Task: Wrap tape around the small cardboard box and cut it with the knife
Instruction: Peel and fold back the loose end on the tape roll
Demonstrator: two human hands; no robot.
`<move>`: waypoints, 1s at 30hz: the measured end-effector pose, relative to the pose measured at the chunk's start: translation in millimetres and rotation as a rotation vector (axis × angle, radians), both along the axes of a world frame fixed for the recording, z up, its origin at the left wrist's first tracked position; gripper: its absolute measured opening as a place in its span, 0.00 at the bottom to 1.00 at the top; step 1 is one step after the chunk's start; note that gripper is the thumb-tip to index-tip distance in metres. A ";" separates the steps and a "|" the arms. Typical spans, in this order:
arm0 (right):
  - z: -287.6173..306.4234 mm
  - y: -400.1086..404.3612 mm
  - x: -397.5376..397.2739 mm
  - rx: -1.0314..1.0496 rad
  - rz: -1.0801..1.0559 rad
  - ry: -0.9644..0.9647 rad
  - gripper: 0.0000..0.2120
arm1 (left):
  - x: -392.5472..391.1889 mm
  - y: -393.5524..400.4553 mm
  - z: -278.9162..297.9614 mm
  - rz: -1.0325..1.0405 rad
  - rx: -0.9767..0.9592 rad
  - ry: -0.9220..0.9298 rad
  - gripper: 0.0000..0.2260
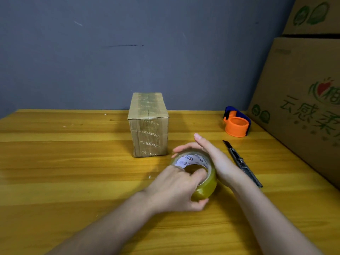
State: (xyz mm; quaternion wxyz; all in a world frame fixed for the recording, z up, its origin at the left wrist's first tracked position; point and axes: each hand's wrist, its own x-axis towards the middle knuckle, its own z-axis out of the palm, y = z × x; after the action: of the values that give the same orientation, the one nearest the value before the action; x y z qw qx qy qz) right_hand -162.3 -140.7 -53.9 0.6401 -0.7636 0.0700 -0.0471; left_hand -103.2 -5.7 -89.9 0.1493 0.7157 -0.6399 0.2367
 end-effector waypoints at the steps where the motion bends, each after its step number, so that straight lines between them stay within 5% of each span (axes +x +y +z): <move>1: -0.6 0.4 1.1 -0.006 -0.020 -0.013 0.31 | 0.5 0.2 -0.2 -0.006 -0.007 0.003 0.17; 17: -5.1 -5.1 9.3 0.041 0.079 0.003 0.34 | 3.8 2.6 -2.0 -0.077 -0.026 -0.082 0.17; 27: -11.1 -17.8 19.0 0.324 0.027 0.214 0.31 | -2.6 -2.3 -11.6 -0.266 0.042 -0.163 0.16; 30: -17.1 -22.4 20.0 0.291 -0.086 0.089 0.28 | 0.2 -2.8 -11.1 -0.226 0.061 -0.138 0.18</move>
State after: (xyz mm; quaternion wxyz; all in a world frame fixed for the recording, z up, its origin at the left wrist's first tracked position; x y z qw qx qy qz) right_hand -142.4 -163.1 -71.1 0.7378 -0.6603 0.1369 -0.0297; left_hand -103.0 -8.5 -101.1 0.1087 0.6255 -0.7320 0.2474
